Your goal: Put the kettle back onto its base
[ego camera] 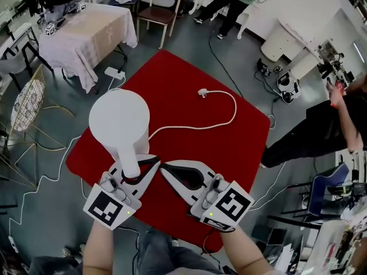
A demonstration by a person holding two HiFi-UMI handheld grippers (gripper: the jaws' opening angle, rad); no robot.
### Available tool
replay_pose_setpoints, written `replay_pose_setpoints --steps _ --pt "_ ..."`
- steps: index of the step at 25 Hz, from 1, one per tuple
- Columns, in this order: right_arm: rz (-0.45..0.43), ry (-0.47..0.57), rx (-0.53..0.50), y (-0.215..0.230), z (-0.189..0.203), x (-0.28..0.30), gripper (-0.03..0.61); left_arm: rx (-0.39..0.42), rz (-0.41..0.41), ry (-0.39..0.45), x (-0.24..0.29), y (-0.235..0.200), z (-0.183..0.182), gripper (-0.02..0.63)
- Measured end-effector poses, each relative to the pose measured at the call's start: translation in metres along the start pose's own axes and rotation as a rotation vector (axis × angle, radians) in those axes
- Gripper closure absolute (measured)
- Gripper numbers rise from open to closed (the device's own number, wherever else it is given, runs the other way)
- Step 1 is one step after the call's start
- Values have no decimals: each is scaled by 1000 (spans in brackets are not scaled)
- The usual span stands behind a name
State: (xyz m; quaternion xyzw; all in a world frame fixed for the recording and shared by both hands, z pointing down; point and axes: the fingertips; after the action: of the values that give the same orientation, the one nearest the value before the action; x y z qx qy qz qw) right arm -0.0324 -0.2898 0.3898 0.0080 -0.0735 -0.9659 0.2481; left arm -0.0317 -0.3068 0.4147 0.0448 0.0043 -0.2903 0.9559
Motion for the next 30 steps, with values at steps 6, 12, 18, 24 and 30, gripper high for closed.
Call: replay_pose_setpoints --steps 6,12,18,24,30 --pt "-4 0 3 -2 4 0 572 5 5 -28 -3 13 12 606" --pt "-7 3 7 -3 4 -1 571 6 9 -17 -4 15 15 606" --pt "-13 0 9 -6 1 -2 572 -71 79 -33 -15 20 24 597" --pt "-28 2 13 -9 0 -3 572 -116 116 -52 -36 15 17 505" --pt "-53 3 6 -19 0 1 572 -40 120 -95 -62 11 14 475"
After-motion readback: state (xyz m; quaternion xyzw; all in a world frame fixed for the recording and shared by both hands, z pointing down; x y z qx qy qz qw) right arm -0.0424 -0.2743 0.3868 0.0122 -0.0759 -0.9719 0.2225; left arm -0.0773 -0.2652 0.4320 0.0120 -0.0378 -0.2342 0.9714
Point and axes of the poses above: the fingertips, and each gripper's own axes: x forward along the fingers, y to its right, z out of its underside, and after that the axes turned 5 degrees about y, right-handed
